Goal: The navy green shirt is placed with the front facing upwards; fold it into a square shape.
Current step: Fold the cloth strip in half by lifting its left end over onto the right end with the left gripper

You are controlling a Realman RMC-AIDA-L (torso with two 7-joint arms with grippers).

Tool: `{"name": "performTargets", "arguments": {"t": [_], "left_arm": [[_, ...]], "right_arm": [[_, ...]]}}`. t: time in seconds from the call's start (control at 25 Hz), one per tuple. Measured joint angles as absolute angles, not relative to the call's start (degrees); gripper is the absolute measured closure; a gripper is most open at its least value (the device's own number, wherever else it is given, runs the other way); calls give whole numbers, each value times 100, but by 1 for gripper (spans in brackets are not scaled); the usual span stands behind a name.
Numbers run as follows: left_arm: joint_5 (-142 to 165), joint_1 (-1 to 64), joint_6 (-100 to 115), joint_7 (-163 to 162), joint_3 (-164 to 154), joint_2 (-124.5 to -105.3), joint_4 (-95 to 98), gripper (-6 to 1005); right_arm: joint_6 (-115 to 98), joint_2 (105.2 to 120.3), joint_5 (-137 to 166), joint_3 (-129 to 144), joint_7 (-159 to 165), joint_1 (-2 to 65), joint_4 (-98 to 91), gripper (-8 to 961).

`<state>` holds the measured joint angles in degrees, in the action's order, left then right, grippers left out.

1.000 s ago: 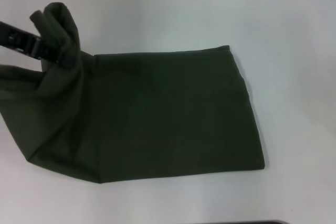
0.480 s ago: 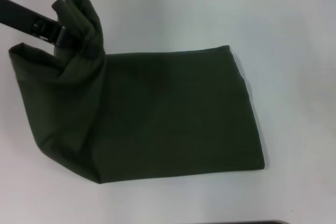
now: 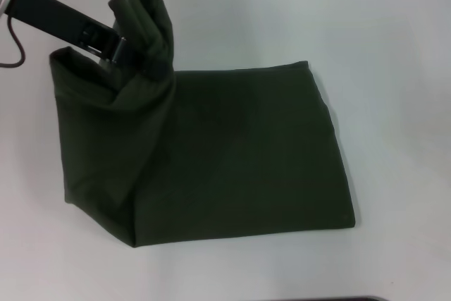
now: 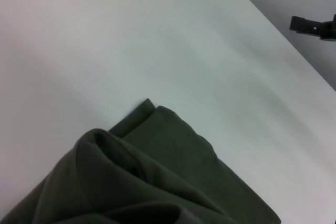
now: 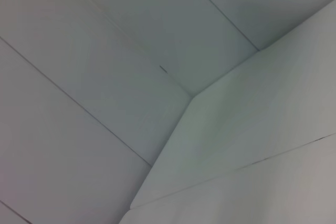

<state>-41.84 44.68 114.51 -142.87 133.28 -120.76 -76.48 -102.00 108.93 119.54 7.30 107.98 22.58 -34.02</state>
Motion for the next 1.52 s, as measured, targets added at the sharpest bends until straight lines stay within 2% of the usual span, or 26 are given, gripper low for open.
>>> {"name": "performTargets", "arguments": {"t": [0.24,0.52,0.84,1.0,1.52], "left_arm": [[-4185,4438,11499,-14347,13302,-12199,-7874,915],[-4188,4382,11542,-14422,13239,-12223,-7979,912],[-4161,4293,11594,-14553,13131,-12081,-7989,909],[-4166,4309,11593,-14638,13030,-12075,-7987,907],[-4188,4595,11405,-14686,12932,-12371,-7939,902]], "right_arm": [[-10234,10874,11953,740,10769,2259,-3401,28],[-10251,10846,11956,810,10762,2253,-3401,28],[-10259,10812,11962,877,10811,2250,-3401,29],[-10259,10792,11962,883,10817,2275,-3401,29],[-10247,10689,11962,972,10826,2337,-3401,31]]}}
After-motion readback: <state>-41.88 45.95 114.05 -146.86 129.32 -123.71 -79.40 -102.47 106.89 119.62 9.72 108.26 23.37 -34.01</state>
